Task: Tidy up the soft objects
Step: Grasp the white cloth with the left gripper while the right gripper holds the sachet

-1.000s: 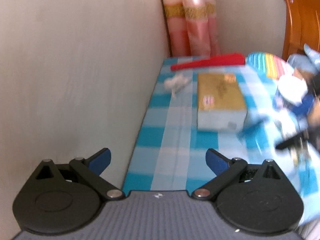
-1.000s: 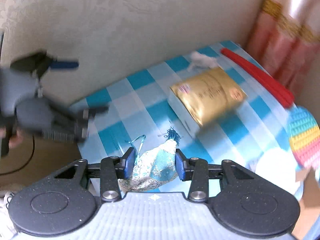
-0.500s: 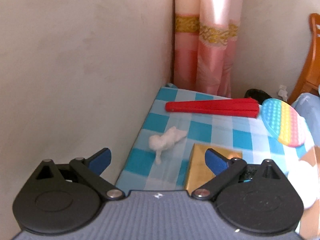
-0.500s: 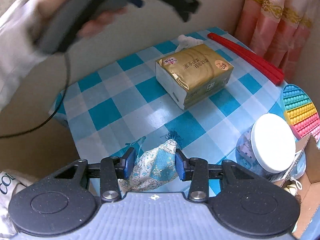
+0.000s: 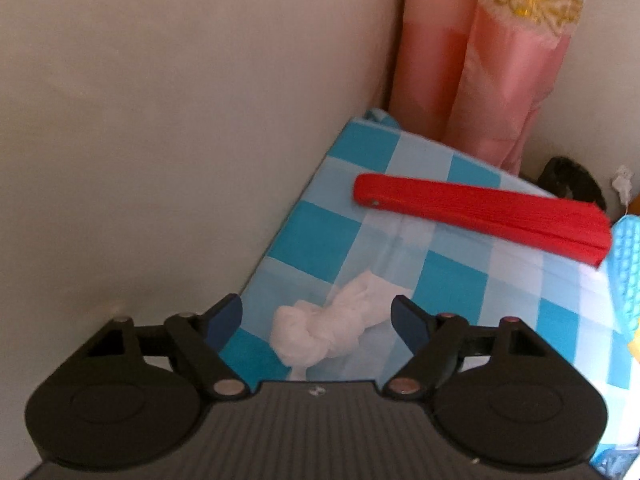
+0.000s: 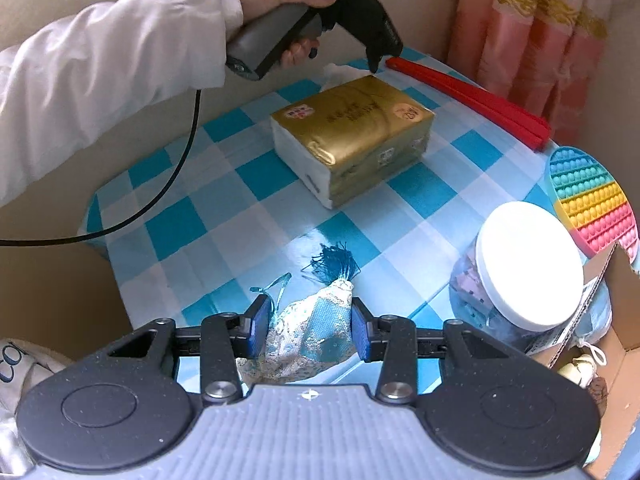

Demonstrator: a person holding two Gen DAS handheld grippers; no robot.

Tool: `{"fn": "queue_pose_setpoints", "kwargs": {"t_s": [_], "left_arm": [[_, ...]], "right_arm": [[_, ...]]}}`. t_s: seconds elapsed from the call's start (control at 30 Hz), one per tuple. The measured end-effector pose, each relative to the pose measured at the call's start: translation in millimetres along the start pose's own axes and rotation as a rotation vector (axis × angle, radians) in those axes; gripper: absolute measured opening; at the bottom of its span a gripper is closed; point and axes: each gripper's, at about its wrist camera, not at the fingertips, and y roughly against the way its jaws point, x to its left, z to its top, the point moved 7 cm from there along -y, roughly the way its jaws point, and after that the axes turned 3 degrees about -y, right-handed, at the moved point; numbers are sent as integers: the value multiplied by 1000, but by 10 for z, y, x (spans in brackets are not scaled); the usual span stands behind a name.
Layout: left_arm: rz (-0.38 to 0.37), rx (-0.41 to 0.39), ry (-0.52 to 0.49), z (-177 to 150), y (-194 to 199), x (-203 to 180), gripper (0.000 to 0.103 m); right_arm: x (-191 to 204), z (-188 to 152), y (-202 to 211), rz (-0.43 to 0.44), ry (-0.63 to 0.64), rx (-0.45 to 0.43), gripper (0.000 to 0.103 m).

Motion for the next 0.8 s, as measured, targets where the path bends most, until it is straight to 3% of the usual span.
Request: {"fn": "queue_pose_setpoints", "kwargs": {"t_s": [0.17,0.3,0.4,0.8], "left_arm": [[22,23,3,-21,-162,-24,78],[30,44,-7,-70,-251,-27,59],[12,54,21,-90,-263,5,54],[-10,15,-13,-60,-5,18,51]], "right_arm": [[-75,-7,-20,11,-19,1,47],[-118,-21,-40,7,-28,4,47],[-135,-33,-45,5,-38,5,47],[-141,-62,94,0,-80,-6,47]]}}
